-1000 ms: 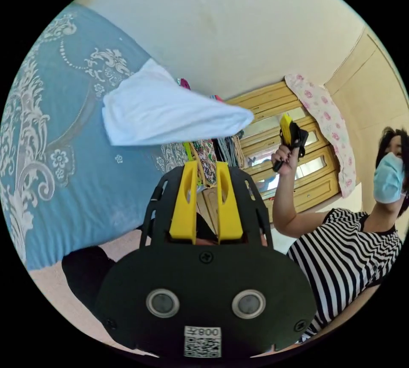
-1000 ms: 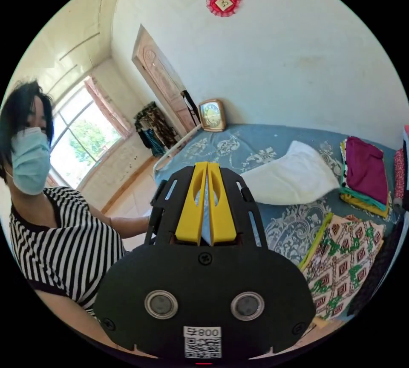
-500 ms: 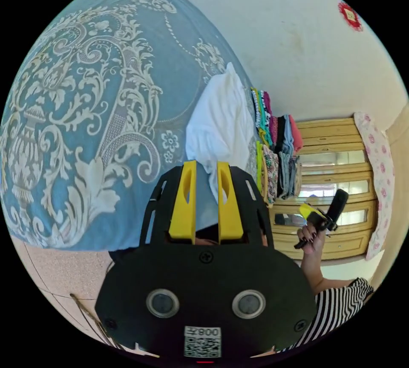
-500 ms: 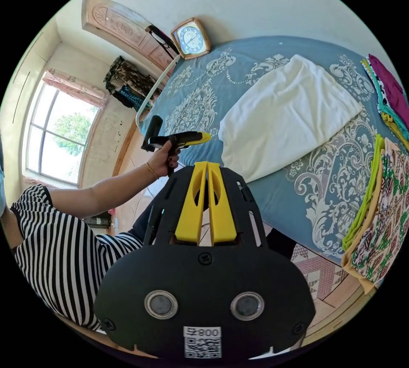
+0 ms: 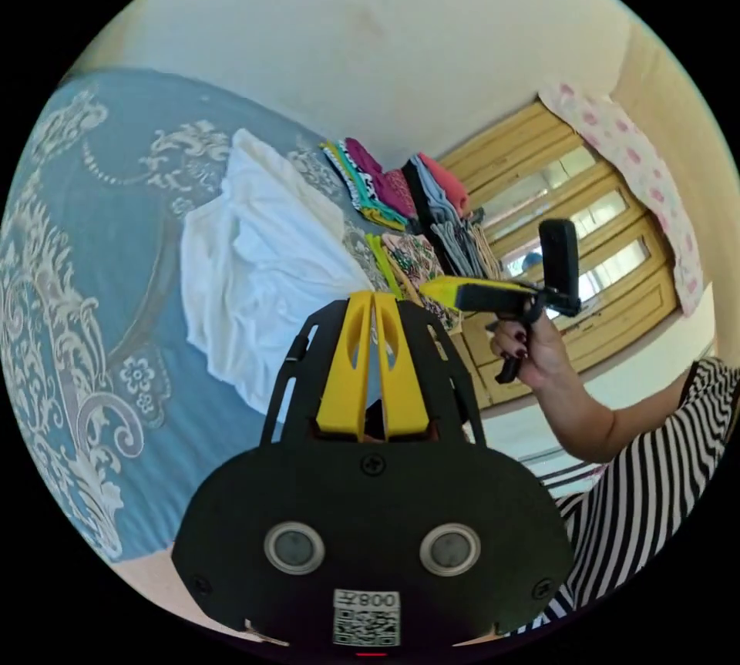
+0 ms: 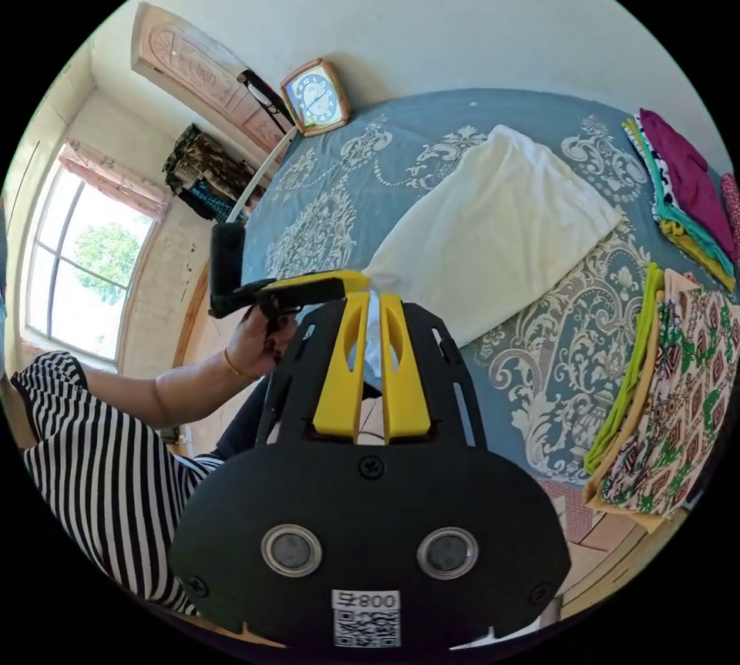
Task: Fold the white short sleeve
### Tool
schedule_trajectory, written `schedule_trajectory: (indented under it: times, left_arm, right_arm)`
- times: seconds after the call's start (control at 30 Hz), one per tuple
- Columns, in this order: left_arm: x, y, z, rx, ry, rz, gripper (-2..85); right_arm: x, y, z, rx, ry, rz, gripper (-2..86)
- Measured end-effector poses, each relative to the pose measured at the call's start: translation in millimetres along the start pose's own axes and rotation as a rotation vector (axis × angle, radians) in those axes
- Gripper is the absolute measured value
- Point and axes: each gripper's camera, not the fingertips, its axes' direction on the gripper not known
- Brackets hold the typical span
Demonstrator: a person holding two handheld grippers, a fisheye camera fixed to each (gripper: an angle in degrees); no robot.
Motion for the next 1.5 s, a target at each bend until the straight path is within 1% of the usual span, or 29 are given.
schedule_trajectory:
  times: [0.13, 0.23, 0.3, 0.4, 0.53, 0.57, 0.7, 0.73, 0.83, 0.93, 1.0, 1.07, 1.13, 1.23, 1.3, 1.37, 1.5]
  left_arm:
    - [47.1, -1.9, 35.2, -0.061, -0.035, 0.108, 0.2]
    - [76.8, 0.4, 58.1, -0.121, -0.093, 0.179, 0.2]
    - [98.8, 1.3, 75.9, -0.173, -0.155, 0.247, 0.2]
    - [120.0, -1.3, 98.0, -0.221, -0.198, 0.301, 0.2]
    - [138.3, -7.2, 121.8, -0.253, -0.216, 0.325, 0.2]
    - [143.2, -9.1, 128.5, -0.259, -0.220, 0.331, 0.2]
    - [158.5, -17.5, 147.3, -0.271, -0.227, 0.344, 0.2]
    - [160.6, -18.9, 149.8, -0.272, -0.230, 0.346, 0.2]
    - [168.2, -26.6, 162.0, -0.285, -0.234, 0.336, 0.4]
    - [173.0, -31.3, 169.5, -0.293, -0.245, 0.339, 0.6]
    - [172.4, -34.2, 166.1, -0.289, -0.246, 0.324, 1.0]
    - [168.1, -37.5, 154.9, -0.260, -0.236, 0.296, 1.5]
    - [161.5, -43.1, 137.6, -0.204, -0.221, 0.268, 2.4]
    - [141.4, -65.5, 114.6, -0.157, -0.221, 0.192, 5.7]
    - [121.1, -96.7, 106.8, -0.146, -0.178, 0.121, 9.4]
    - [106.5, -123.9, 105.9, -0.114, -0.119, 0.075, 11.2]
    - [65.0, -187.2, 129.9, -0.118, 0.034, -0.098, 12.7]
  right_arm:
    - [29.7, -5.5, 20.7, -0.050, 0.056, 0.061, 7.4]
    - [44.5, -6.1, 41.0, -0.072, 0.058, 0.096, 8.4]
    - [43.9, -8.7, 54.4, -0.098, 0.083, 0.081, 8.8]
    - [32.0, -16.2, 75.0, -0.128, 0.198, 0.015, 9.2]
    - [5.9, -25.0, 98.4, -0.107, 0.386, -0.106, 9.4]
    - [2.7, -26.1, 102.9, -0.109, 0.404, -0.126, 9.4]
    - [-7.3, -32.6, 148.4, -0.191, 0.532, -0.250, 9.3]
    - [-2.5, -33.4, 165.1, -0.232, 0.592, -0.263, 9.3]
    - [18.1, -31.7, 199.8, -0.339, 0.639, -0.248, 7.4]
    - [37.1, -24.2, 208.9, -0.354, 0.667, -0.194, 2.5]
    - [43.2, -17.3, 203.0, -0.332, 0.664, -0.174, 1.7]
    - [51.6, -10.1, 189.3, -0.298, 0.608, -0.120, 1.2]
    - [61.9, 3.5, 160.2, -0.211, 0.479, -0.035, 0.8]
    - [63.1, 30.0, 120.1, -0.078, 0.328, 0.015, 0.6]
    - [59.2, 47.8, 104.4, -0.044, 0.297, 0.015, 0.6]
    - [54.4, 65.1, 93.5, -0.029, 0.290, 0.016, 0.5]
    - [49.0, 99.1, 77.3, 0.003, 0.230, 0.047, 0.5]
